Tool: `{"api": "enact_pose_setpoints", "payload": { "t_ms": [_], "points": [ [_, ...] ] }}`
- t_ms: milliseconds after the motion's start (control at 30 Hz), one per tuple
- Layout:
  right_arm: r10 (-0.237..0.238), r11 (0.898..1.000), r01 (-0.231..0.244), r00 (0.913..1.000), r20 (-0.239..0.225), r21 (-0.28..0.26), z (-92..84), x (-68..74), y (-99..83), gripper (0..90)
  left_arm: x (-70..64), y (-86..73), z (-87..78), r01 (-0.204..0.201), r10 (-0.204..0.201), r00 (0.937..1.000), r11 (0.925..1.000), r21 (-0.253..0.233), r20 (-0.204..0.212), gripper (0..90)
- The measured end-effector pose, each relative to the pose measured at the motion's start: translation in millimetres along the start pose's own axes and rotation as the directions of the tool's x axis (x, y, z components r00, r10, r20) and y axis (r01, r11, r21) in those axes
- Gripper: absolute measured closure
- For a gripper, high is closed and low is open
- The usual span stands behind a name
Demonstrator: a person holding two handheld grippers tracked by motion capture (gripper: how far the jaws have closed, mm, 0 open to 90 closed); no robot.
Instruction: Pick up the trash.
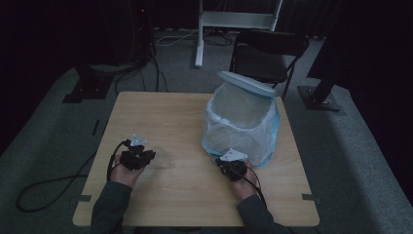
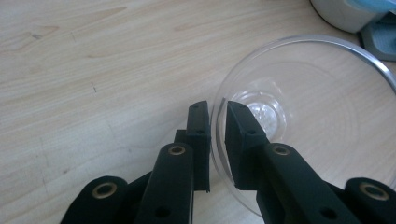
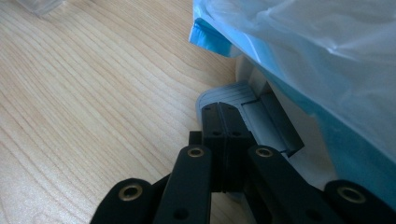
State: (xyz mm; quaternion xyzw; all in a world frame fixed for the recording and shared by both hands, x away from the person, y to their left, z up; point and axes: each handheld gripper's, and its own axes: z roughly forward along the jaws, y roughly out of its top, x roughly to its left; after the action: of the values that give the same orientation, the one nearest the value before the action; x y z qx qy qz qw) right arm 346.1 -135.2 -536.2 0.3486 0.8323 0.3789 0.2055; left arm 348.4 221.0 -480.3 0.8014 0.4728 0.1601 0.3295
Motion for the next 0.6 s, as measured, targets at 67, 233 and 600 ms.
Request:
{"api": "enact_pose_setpoints", "payload": {
  "t_ms": [67,233,600],
  "points": [
    [0.0,1.0,0.0,1.0,0.0,0.0,0.0,0.1,0.0,90.0,-0.4,-2.5,-1.9,-0.001,0.001,1.0,1.0,0.003,0.008,81.1],
    [-0.002,1.0,0.002,1.0,0.0,-0.001,0.0,0.1,0.0,90.0,-1.6,-4.4,-6.3,-0.016,0.017,0.9994,0.9994,-0.03,0.03,85.7],
    [-0.003,1.0,0.003,1.0,-0.001,-0.003,-0.1,0.1,-0.5,90.0,-8.9,2.7,-8.3,-0.054,0.057,0.9979,0.9939,-0.096,0.031,87.0]
  ]
}}
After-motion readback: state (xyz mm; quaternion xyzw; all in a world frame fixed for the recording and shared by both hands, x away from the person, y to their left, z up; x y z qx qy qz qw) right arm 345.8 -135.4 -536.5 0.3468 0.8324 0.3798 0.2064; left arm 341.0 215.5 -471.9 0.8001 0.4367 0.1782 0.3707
